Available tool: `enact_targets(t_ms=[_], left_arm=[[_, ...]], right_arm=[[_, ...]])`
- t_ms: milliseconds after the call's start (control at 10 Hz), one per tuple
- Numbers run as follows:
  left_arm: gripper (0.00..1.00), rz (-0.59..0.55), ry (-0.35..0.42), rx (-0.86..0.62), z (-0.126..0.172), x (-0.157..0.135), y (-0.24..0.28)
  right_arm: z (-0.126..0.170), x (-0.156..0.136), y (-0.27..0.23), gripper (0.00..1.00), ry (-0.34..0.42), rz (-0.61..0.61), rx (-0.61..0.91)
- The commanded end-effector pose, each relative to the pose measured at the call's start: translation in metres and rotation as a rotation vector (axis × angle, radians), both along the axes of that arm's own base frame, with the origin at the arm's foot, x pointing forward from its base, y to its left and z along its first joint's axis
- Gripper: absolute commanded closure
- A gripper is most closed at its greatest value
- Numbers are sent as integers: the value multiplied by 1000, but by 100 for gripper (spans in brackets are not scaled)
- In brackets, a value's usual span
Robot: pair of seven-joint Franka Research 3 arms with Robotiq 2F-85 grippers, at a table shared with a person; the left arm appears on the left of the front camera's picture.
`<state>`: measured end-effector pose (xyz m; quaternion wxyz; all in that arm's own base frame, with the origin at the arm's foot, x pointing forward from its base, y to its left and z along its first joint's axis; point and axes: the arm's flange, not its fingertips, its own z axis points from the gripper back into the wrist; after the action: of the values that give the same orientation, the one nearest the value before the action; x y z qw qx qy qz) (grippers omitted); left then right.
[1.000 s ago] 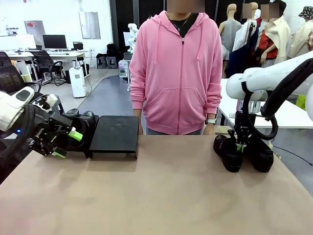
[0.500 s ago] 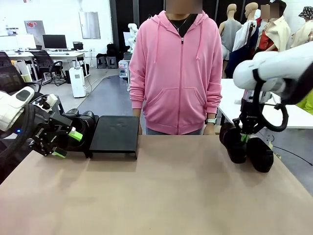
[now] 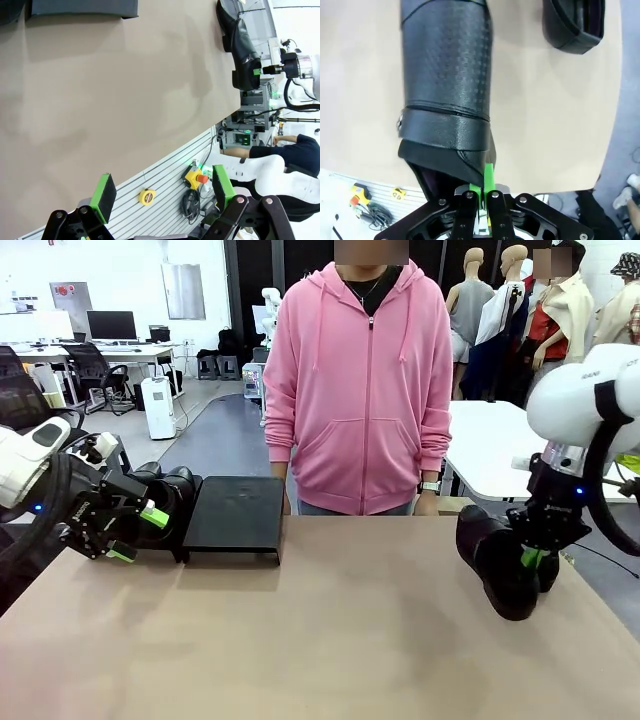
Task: Organize the shoes by placing them on the stand.
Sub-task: Pick up one Shoe and place it in the middle of the table.
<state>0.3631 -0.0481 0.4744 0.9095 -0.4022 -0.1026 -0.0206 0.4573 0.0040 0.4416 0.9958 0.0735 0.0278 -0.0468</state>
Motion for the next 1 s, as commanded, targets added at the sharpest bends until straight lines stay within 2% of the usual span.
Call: enact_targets(t_ms=[0, 100, 200, 300, 600, 700, 800, 900], left_arm=[[0, 11, 2, -26, 1, -2, -2], [0, 11, 2, -26, 1, -2, -2], [0, 11, 2, -26, 1, -2, -2], [0, 11, 2, -26, 1, -2, -2], [0, 11, 2, -26, 1, -2, -2], [0, 11, 2, -26, 1, -2, -2], [0, 11, 2, -26, 1, -2, -2], [0, 11, 2, -26, 1, -2, -2]], right_arm=[[12, 20, 5, 100, -21, 15, -17], [12, 20, 5, 100, -21, 15, -17], [0, 4, 1, 100, -1, 4, -4], [-5, 5, 25, 100, -9, 9, 37], [23, -24, 155, 100, -136, 131, 97], [25, -30, 195, 100, -138, 183, 162], [21, -36, 234, 100, -97, 259, 235], [11, -41, 264, 100, -40, 272, 247]])
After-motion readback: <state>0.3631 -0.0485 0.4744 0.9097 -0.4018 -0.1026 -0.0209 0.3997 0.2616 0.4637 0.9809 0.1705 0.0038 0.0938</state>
